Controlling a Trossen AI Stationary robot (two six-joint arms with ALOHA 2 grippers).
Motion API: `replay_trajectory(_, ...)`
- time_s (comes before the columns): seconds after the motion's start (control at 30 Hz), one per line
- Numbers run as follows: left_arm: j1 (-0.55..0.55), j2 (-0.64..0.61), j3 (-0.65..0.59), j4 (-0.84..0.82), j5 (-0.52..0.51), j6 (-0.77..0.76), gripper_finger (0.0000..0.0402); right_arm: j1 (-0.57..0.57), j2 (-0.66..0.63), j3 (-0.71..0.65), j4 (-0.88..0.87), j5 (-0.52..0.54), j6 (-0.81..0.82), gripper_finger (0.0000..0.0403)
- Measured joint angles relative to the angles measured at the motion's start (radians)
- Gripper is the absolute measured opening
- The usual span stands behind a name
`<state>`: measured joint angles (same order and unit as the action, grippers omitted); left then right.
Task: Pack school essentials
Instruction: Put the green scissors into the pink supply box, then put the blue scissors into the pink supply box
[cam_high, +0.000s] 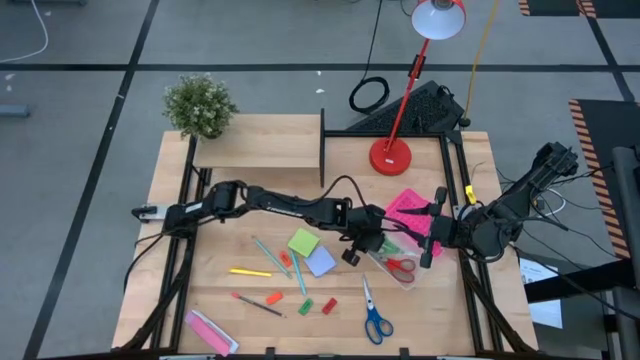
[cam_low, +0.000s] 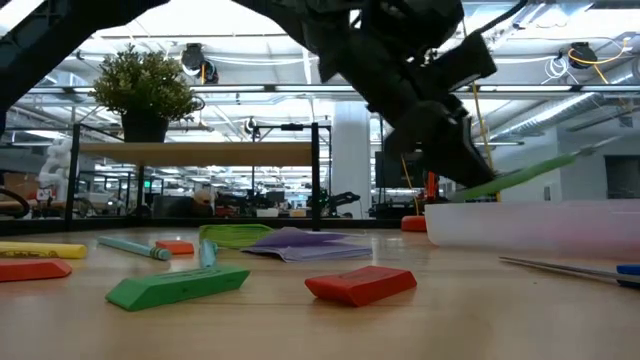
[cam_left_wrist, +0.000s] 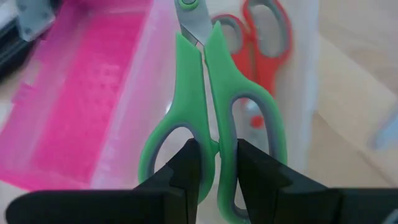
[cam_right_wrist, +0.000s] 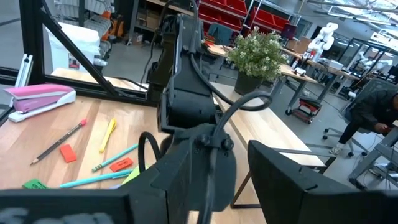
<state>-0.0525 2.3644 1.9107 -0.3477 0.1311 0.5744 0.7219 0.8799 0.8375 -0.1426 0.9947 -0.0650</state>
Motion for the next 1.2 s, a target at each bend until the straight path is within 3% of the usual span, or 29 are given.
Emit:
replay_trajectory(0.33,0.000,0.005,-0.002,-0.032,-0.019,0.004,0.0094,0.000,0.000,0.000,-0.004,-0.001,0.000,0.0153)
replay_trajectory(0.73,0.001,0.004,-0.004,-0.035,-0.020,0.000,0.0146,0.000,0.000,0.000,-0.004,-0.002,0.000,0.0153)
replay_trajectory(1.2,0.001,-0.062,-0.006,-0.063,-0.037,-0.046,0.0140,0.000,0.005,0.000,-0.033,-0.003,0.044,0.0153)
